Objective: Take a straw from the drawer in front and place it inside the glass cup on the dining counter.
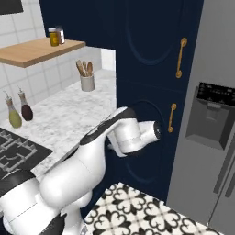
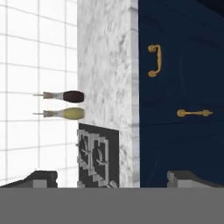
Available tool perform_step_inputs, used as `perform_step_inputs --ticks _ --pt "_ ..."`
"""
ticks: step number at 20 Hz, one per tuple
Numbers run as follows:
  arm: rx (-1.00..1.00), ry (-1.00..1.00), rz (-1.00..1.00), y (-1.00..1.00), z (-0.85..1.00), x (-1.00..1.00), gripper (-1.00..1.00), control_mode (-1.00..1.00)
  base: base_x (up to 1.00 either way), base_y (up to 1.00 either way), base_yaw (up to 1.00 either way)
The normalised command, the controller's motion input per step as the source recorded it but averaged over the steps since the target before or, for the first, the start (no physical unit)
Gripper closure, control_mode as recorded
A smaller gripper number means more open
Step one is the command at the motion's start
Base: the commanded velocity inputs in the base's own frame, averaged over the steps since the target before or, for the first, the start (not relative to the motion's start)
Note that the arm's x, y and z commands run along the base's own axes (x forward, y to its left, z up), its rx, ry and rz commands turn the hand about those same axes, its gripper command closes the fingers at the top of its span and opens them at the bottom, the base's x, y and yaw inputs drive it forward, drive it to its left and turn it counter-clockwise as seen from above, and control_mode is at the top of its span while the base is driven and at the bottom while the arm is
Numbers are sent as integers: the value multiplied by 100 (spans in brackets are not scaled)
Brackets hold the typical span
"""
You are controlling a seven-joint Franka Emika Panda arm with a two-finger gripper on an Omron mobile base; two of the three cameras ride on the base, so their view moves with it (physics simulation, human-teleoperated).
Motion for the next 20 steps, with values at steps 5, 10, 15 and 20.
perform_step_inputs --ticks 5,10,15,20 --pt "25 0 2 0 -80 49 -100 -100 0 0 0" --pt "20 0 5 8 -73 45 -100 -100 0 0 0" --pt "2 -9 9 35 -57 35 -100 -100 0 0 0" --pt "0 -14 6 42 -50 52 -100 -100 0 0 0"
